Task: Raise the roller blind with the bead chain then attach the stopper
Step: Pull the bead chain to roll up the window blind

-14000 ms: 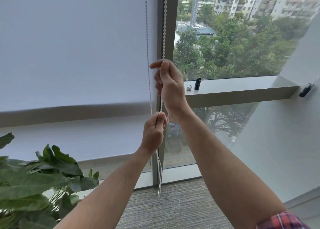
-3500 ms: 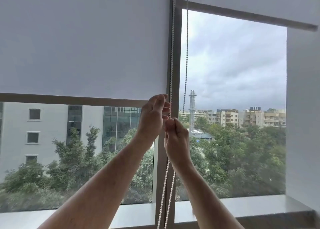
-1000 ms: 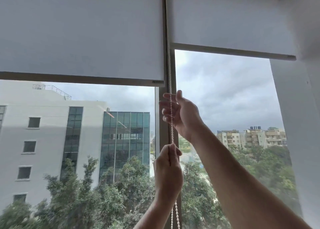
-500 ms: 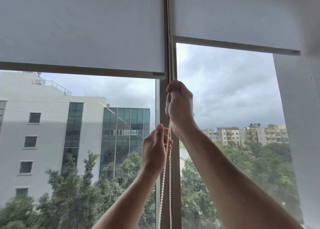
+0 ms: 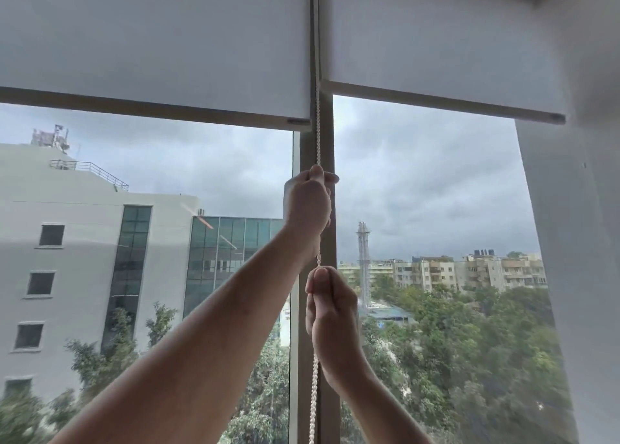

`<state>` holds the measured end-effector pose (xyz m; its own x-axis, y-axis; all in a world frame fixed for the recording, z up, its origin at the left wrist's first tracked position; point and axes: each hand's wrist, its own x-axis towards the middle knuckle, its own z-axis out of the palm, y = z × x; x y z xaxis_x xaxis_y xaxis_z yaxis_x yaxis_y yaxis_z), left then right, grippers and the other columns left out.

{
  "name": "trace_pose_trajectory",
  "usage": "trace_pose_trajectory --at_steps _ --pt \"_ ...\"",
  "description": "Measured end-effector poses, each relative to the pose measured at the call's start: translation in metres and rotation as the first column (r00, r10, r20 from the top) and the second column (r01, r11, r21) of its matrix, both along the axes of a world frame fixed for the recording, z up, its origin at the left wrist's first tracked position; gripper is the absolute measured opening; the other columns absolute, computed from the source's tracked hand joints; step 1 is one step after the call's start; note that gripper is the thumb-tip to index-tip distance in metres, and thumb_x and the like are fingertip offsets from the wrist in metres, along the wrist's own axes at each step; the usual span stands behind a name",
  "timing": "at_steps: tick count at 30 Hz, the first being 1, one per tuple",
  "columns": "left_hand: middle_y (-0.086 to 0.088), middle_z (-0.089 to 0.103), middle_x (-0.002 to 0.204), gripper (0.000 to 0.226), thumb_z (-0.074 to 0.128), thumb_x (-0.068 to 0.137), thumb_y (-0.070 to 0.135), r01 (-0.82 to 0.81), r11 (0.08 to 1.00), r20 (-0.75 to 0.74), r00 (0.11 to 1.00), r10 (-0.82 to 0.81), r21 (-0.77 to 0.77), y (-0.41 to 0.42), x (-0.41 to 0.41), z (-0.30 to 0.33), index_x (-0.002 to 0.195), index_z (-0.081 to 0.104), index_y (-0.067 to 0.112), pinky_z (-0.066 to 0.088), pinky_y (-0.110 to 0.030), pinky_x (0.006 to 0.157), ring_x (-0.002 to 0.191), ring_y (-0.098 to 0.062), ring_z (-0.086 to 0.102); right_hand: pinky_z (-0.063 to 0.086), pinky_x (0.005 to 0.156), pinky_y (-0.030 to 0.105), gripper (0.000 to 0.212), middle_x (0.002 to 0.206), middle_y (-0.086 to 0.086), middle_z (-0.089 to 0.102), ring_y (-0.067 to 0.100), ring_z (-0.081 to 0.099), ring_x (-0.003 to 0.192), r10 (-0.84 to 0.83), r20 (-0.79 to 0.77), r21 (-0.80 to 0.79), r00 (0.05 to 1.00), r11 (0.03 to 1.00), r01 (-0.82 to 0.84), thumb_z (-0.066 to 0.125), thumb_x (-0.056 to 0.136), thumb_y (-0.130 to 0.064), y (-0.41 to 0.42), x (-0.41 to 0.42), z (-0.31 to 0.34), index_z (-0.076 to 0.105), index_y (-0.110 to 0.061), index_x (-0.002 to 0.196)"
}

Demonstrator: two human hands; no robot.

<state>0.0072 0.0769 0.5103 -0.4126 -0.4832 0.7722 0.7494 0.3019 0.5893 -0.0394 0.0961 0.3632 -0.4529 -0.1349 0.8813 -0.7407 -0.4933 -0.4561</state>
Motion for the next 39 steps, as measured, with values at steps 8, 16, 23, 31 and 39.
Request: trace_pose_trajectory --at_steps 8,16,23,31,39 --pt "0.013 0.042 0.045 0.039 0.044 0.100 0.022 -0.204 0.976 -0.155 0.969 0.191 -0.071 0.004 -0.004 -0.022 0.064 0.059 0.023 0.027 -0.031 0.050 0.050 -0.013 0.037 0.032 0.045 0.020 0.043 0.060 0.003 0.048 0.010 0.039 0.051 0.146 0.121 0.038 0.982 0.988 -0.151 0.040 0.105 -0.026 0.010 -0.017 0.012 0.064 -0.014 0.071" --pt "0.014 0.057 0.051 0.038 0.044 0.101 0.013 -0.176 0.982 -0.151 0.975 0.164 -0.074 0.003 -0.013 -0.088 0.067 0.059 0.018 0.039 -0.018 0.048 0.049 -0.001 0.049 0.048 0.061 0.024 0.051 0.078 0.014 0.067 0.013 0.060 0.069 0.100 0.168 -0.032 0.981 0.995 -0.096 0.039 0.103 -0.044 0.029 -0.018 0.085 0.071 -0.006 0.094" --pt "0.010 0.040 0.048 0.036 0.044 0.103 0.017 -0.245 0.964 -0.120 0.965 0.232 -0.108 0.002 -0.024 -0.127 0.069 0.057 0.021 0.025 -0.028 0.046 0.049 -0.010 0.032 0.033 0.039 0.022 0.036 0.066 0.003 0.049 0.011 0.041 0.046 0.254 0.179 0.020 0.950 0.965 -0.262 0.037 0.107 -0.028 0.029 0.007 0.154 0.061 -0.001 0.106" --pt "0.002 0.032 0.051 0.046 0.043 0.104 0.021 -0.045 0.987 -0.029 0.999 0.041 -0.157 -0.009 -0.020 -0.119 0.061 0.059 0.024 0.018 -0.026 0.045 0.046 -0.013 0.026 0.025 0.045 0.024 0.037 0.058 -0.004 0.040 0.010 0.031 0.048 0.061 0.041 -0.118 0.997 0.991 -0.055 0.035 0.094 -0.002 0.023 0.015 0.152 0.054 -0.022 0.070" --pt "0.001 0.069 0.088 0.045 0.034 0.101 0.048 -0.016 1.000 0.047 0.999 0.017 -0.004 -0.028 -0.008 -0.072 0.099 0.069 0.020 0.052 -0.030 0.072 0.076 -0.010 0.064 0.042 0.055 0.029 0.035 0.058 -0.010 0.045 0.007 0.043 0.053 -0.025 -0.065 -0.093 0.998 0.996 0.019 0.040 0.102 -0.016 0.013 0.006 0.093 0.052 -0.022 0.069"
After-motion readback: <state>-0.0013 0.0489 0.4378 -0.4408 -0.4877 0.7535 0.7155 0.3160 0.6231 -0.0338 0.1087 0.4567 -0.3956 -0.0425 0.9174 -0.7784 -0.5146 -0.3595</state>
